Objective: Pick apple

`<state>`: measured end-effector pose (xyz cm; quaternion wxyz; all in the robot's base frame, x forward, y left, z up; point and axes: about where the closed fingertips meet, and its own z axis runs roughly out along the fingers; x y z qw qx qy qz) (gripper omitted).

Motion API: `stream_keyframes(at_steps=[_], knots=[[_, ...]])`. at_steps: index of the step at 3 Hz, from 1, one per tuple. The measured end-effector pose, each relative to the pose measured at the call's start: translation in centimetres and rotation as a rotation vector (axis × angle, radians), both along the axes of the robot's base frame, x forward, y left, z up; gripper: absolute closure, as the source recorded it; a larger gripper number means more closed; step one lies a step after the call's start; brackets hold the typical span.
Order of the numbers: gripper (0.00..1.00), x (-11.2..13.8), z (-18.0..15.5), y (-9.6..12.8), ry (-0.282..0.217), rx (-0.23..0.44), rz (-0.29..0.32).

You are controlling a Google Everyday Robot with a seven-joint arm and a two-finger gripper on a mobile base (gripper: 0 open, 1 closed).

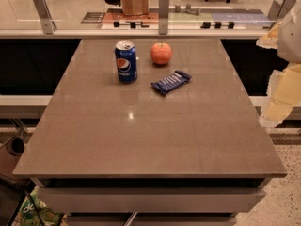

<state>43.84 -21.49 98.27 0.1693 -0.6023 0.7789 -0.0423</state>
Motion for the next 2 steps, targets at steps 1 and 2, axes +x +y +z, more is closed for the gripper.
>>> stream_keyframes(at_steps=[1,2], knots=[[0.0,0.0,0.0,0.0,0.0,0.0,0.0],[0.0,0.66,-0.06,-0.31,0.015,0.063,-0.037]])
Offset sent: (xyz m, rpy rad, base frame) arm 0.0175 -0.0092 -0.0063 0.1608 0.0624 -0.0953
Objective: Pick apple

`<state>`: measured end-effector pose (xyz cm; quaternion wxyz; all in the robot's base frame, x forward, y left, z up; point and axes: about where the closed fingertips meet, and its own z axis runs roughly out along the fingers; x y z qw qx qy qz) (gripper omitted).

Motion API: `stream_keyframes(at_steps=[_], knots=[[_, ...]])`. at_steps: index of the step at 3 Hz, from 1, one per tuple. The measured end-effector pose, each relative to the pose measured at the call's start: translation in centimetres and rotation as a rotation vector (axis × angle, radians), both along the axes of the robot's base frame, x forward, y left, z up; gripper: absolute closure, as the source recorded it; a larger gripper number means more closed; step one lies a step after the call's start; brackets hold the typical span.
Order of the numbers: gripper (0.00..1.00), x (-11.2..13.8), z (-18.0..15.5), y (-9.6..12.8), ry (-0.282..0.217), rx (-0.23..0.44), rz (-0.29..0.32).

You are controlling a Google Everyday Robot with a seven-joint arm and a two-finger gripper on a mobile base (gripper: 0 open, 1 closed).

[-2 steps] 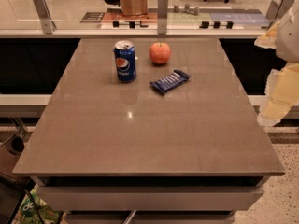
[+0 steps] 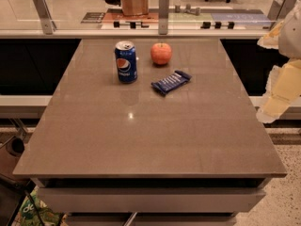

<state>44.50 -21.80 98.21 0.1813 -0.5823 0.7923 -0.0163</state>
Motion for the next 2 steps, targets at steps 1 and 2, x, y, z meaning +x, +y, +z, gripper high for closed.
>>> stream_keyframes(at_steps=[1,2], knots=[[0.0,1.3,-0.2,-0.5,-0.005,0.1,-0.077],[0.0,2.7,0.0,-1.0,-0.071,0.192,-0.171]])
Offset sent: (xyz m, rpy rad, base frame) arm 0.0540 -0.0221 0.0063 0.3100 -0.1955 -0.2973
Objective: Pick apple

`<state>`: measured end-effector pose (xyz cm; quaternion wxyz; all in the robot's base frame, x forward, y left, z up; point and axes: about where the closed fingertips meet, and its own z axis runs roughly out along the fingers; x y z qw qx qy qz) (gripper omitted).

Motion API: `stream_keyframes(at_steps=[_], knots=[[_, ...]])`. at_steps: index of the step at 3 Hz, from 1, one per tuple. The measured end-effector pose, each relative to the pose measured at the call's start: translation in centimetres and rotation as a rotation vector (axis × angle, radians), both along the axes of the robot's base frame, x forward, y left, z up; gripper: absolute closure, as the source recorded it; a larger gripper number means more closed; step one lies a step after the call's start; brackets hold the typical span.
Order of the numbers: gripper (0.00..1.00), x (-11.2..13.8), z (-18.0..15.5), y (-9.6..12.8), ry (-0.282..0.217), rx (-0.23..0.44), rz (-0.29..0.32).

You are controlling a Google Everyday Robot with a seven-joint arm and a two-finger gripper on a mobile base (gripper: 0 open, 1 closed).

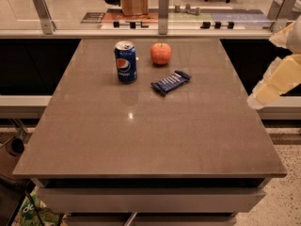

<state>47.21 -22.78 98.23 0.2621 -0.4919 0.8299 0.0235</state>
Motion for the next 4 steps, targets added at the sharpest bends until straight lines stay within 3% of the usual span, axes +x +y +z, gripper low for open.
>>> stream_keyframes(at_steps=[1,2,3,4], knots=[[0.0,1.3,-0.2,-0.2,-0.086,0.061,-0.115],[0.0,4.2,-1.3,-0.1,-0.164,0.114,-0.207],[0.0,8.4,-2.5,-0.1,-0.229,0.178,-0.284],[0.0,12.7,-3.3,-0.1,-0.269,0.235,-0.319]])
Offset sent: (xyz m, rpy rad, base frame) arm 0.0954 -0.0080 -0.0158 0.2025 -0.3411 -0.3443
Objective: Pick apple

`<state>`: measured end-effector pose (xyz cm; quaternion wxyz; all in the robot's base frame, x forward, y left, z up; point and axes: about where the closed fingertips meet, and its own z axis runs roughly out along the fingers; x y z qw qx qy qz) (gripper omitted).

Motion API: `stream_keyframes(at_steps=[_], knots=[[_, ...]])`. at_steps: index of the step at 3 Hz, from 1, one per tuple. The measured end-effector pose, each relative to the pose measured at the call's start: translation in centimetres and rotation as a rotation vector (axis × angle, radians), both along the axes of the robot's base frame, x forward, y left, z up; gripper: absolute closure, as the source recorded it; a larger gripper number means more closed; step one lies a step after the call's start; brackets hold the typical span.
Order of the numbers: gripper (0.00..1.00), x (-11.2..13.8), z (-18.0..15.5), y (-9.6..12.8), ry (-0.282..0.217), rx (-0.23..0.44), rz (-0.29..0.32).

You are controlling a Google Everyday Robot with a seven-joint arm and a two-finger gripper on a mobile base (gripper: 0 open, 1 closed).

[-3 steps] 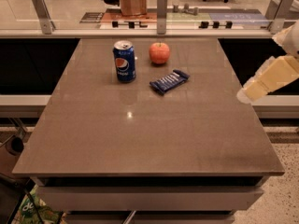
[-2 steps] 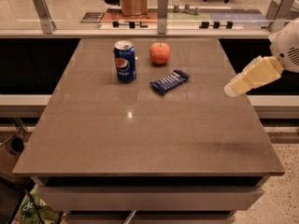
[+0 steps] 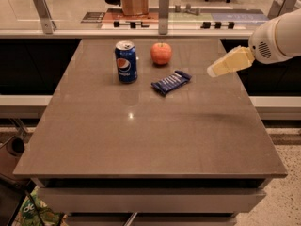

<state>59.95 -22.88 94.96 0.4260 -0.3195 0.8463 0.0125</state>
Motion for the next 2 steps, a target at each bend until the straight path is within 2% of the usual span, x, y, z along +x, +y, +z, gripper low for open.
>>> stream_keyframes(at_steps=[1,2], knots=[[0.0,4.0,-1.2,1.2,0.002,0.051,0.016],[0.0,7.0,-2.8,3.0,0.024,0.096,0.05]])
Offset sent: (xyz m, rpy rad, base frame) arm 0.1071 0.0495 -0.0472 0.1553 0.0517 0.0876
